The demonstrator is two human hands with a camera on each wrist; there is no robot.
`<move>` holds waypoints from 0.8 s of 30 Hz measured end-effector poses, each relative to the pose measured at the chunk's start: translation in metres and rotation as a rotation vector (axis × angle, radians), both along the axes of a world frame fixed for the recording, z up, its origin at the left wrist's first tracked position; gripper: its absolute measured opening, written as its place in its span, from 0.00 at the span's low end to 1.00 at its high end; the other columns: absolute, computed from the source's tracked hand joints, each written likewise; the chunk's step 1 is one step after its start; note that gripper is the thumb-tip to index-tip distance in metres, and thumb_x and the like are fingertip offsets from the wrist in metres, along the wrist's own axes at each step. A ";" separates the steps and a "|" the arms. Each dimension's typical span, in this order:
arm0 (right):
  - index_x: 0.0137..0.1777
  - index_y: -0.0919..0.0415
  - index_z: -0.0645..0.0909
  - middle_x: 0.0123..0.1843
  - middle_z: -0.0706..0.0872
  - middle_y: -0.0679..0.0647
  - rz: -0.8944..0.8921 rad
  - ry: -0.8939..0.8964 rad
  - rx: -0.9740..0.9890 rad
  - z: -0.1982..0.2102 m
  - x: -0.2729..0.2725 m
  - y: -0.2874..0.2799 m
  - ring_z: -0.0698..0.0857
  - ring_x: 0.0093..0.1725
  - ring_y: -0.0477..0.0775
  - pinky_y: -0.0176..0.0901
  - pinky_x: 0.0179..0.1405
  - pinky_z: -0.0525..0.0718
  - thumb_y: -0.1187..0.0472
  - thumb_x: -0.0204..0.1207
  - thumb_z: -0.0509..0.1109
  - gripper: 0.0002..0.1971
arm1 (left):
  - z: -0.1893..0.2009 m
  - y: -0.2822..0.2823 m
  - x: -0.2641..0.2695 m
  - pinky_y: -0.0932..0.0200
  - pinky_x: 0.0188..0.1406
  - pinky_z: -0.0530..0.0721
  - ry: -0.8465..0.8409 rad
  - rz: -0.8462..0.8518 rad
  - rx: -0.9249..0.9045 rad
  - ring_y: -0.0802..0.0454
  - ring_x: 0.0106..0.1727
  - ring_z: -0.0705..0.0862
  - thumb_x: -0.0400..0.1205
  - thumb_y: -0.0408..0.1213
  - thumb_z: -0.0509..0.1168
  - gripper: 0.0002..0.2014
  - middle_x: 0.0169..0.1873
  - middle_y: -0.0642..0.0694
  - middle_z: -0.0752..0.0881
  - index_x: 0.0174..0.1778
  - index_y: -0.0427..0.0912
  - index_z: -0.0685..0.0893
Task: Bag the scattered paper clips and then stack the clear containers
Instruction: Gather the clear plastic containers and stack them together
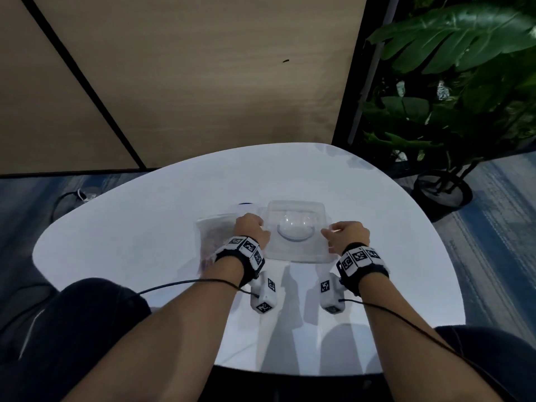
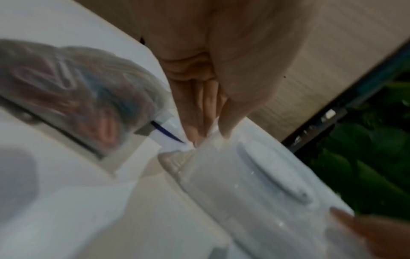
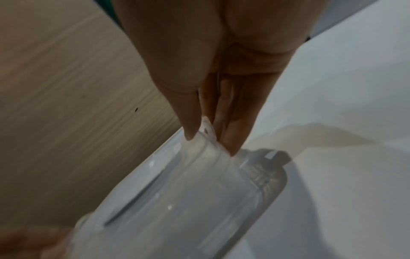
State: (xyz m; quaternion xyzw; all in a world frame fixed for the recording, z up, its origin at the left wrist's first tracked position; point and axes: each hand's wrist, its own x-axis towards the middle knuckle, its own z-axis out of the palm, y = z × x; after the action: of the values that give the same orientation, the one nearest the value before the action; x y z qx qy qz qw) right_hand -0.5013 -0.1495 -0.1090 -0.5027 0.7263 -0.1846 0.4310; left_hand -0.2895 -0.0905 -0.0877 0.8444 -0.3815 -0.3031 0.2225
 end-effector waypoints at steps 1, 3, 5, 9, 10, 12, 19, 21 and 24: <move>0.55 0.55 0.89 0.43 0.93 0.56 0.016 0.037 -0.013 0.002 -0.001 0.006 0.93 0.41 0.58 0.52 0.50 0.91 0.52 0.68 0.81 0.16 | 0.004 0.008 -0.007 0.56 0.67 0.84 -0.016 -0.009 -0.015 0.42 0.65 0.87 0.78 0.35 0.73 0.20 0.64 0.39 0.88 0.66 0.37 0.86; 0.62 0.52 0.88 0.51 0.93 0.57 0.049 0.118 -0.045 0.008 -0.003 0.017 0.91 0.50 0.59 0.48 0.57 0.88 0.50 0.69 0.80 0.20 | 0.011 0.025 -0.019 0.55 0.68 0.83 -0.045 -0.042 -0.030 0.40 0.66 0.86 0.80 0.34 0.71 0.18 0.64 0.36 0.88 0.65 0.34 0.87; 0.64 0.52 0.87 0.57 0.91 0.58 0.077 0.174 -0.062 0.018 -0.005 0.027 0.88 0.57 0.59 0.44 0.58 0.85 0.49 0.71 0.78 0.21 | 0.017 0.036 -0.025 0.55 0.66 0.84 -0.055 -0.069 -0.052 0.38 0.64 0.87 0.81 0.33 0.69 0.15 0.62 0.35 0.88 0.62 0.32 0.88; 0.64 0.55 0.86 0.61 0.89 0.60 0.119 0.258 -0.069 0.026 -0.002 0.029 0.88 0.59 0.62 0.44 0.54 0.84 0.54 0.75 0.76 0.18 | 0.010 0.034 -0.020 0.56 0.67 0.84 -0.044 -0.071 -0.051 0.41 0.65 0.87 0.78 0.36 0.73 0.19 0.64 0.38 0.88 0.65 0.37 0.88; 0.63 0.56 0.87 0.60 0.89 0.60 0.144 0.300 -0.081 0.023 0.000 0.027 0.88 0.58 0.62 0.44 0.53 0.84 0.56 0.77 0.74 0.15 | 0.005 0.029 -0.016 0.57 0.66 0.83 -0.042 -0.079 -0.049 0.42 0.65 0.87 0.78 0.37 0.74 0.19 0.64 0.39 0.88 0.65 0.38 0.88; 0.55 0.59 0.89 0.53 0.90 0.60 0.221 0.426 -0.108 0.017 0.005 0.020 0.88 0.55 0.64 0.43 0.46 0.83 0.60 0.79 0.70 0.09 | -0.006 0.017 -0.008 0.59 0.65 0.83 -0.049 -0.096 -0.035 0.44 0.64 0.88 0.76 0.37 0.75 0.19 0.61 0.41 0.90 0.63 0.38 0.89; 0.54 0.59 0.85 0.61 0.86 0.56 0.500 0.572 0.052 0.107 0.038 -0.057 0.85 0.56 0.59 0.46 0.51 0.84 0.59 0.76 0.70 0.09 | 0.003 -0.008 0.022 0.51 0.60 0.89 0.078 -0.214 0.124 0.45 0.52 0.90 0.78 0.37 0.73 0.23 0.50 0.43 0.91 0.70 0.43 0.81; 0.68 0.53 0.82 0.69 0.84 0.54 0.611 0.445 -0.054 0.189 0.059 -0.087 0.82 0.66 0.57 0.45 0.63 0.80 0.52 0.79 0.71 0.19 | 0.034 -0.010 0.040 0.53 0.67 0.83 0.015 -0.364 0.144 0.45 0.63 0.86 0.82 0.39 0.69 0.27 0.61 0.42 0.87 0.78 0.46 0.73; 0.66 0.52 0.85 0.64 0.88 0.53 0.689 0.145 -0.327 0.363 0.092 -0.115 0.85 0.55 0.48 0.38 0.57 0.80 0.48 0.80 0.70 0.18 | 0.095 -0.008 0.074 0.56 0.71 0.79 -0.053 -0.506 0.179 0.47 0.69 0.83 0.85 0.42 0.63 0.26 0.68 0.44 0.85 0.80 0.49 0.70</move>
State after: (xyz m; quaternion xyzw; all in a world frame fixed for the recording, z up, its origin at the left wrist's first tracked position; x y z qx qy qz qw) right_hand -0.4091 -0.2643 0.2535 -0.7910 0.5045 -0.1061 0.3295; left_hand -0.2156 -0.0987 0.0077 0.7461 -0.5578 -0.3595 0.0542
